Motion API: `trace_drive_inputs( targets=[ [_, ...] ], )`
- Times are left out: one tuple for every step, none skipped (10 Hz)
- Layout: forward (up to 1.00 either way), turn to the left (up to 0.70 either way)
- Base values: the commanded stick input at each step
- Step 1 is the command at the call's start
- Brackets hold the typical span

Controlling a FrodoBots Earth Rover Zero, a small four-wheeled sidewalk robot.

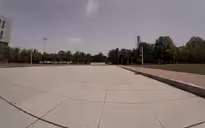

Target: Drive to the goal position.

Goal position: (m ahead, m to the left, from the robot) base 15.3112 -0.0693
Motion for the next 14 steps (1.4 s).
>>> trace_drive_inputs(
  targets=[
    [1.00,0.00],
    [1.00,0.00],
    [1.00,0.00],
    [1.00,0.00],
    [1.00,0.00],
    [1.00,-0.16],
    [1.00,-0.35],
    [1.00,-0.39],
    [1.00,-0.39],
    [1.00,-0.38],
    [1.00,-0.33],
    [1.00,-0.09],
    [1.00,0.00],
    [1.00,0.00]
  ],
)
